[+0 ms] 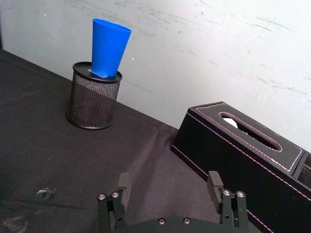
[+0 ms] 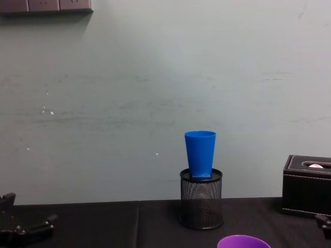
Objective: Pick up one cup with a gripper and tap it against the other cup.
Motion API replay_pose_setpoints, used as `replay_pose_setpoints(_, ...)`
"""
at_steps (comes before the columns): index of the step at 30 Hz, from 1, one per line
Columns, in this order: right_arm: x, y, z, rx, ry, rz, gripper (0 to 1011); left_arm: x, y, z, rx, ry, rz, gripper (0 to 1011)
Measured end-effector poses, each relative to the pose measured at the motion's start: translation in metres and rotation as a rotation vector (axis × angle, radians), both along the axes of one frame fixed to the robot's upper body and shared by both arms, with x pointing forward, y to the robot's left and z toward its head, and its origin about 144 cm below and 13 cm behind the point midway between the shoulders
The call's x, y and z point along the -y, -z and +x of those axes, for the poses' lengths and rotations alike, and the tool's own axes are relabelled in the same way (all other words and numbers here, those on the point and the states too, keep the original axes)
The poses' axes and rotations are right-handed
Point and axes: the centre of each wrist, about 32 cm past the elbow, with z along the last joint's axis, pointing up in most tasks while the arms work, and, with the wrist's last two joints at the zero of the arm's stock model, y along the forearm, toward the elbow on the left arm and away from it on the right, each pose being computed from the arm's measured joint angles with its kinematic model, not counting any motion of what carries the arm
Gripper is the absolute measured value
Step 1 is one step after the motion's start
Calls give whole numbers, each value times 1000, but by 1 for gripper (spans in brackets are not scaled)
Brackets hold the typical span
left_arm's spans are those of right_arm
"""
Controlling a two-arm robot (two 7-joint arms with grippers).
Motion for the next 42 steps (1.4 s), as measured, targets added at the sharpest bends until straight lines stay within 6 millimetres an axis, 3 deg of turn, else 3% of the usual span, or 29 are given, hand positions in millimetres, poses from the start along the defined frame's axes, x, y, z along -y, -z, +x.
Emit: replay_pose_setpoints(42,3,-5,-2,13,-19,47,1000,0,0,0,0,0,0,1011)
